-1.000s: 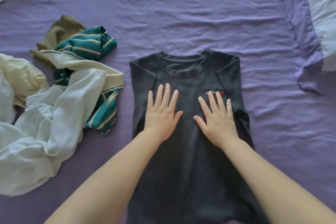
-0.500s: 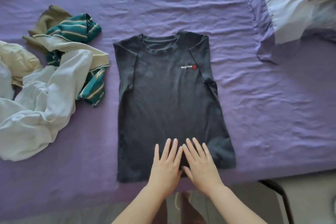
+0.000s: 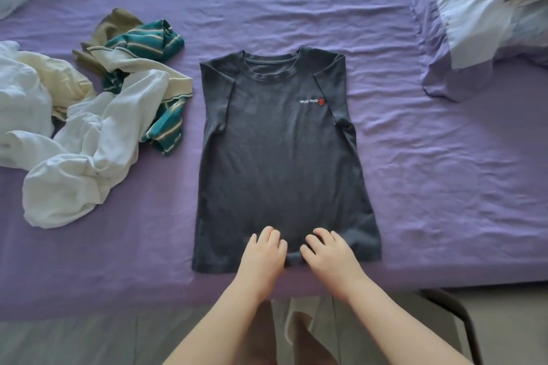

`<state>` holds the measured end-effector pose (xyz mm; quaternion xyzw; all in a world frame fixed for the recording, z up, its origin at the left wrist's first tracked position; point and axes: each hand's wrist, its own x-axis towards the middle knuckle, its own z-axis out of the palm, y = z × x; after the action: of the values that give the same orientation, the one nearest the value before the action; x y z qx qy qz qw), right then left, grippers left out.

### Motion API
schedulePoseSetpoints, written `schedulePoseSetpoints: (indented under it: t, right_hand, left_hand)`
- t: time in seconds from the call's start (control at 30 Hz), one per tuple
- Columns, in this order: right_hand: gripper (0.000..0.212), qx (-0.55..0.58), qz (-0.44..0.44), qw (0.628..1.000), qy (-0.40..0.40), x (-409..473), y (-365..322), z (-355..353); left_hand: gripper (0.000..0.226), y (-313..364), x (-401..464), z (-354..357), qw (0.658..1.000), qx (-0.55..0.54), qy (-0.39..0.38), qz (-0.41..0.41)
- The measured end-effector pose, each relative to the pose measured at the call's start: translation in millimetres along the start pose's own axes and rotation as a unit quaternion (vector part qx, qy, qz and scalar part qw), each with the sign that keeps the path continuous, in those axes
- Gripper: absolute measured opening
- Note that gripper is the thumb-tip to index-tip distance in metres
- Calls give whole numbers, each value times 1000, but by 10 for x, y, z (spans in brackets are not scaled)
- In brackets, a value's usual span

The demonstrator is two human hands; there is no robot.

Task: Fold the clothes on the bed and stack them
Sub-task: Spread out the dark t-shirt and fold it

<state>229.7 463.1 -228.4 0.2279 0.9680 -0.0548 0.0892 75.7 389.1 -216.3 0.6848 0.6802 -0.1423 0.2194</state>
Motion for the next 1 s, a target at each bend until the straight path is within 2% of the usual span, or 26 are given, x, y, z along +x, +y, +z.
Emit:
schedulePoseSetpoints:
  t: [0.13,0.2,0.3,0.43,0.57,0.7,0.83,0.93,1.0]
  right_hand:
    - [35,18,39,998,-47,141,56,-150]
    - [43,26,67,994,-81,202,106,-240]
    - [51,7,79,991,-111,238,215,-323]
    - [45,-6,90,988,-125,450,418,-541]
    - [41,35,161,979,-123,911,760,-695]
    - [32,16,219,968,-125,1462,1008,-875]
    - [29,3,236,960,-148,1734,1149,-847]
    - [21,-18,230,965,-128,1806,1174,-826]
    - [24,-16,218,971,-99,1850,1224,-848]
  left_hand:
    - [38,-77,53,-153,999,38,-19,4]
    - [28,-130,47,-138,999,17,-32,-40]
    - [35,-317,49,-131,993,-1,-76,-94]
    - [29,-639,111,-364,988,-36,-96,-112]
    - [25,-977,475,-763,981,-80,-38,-171]
    - [32,-1342,867,-1090,986,-33,3,-161]
    - [31,-1649,1124,-1120,987,-14,-50,-151]
    - [33,-1788,1233,-1103,972,-110,-95,-187]
    - [41,-1857,1312,-1162,956,-172,-116,-205]
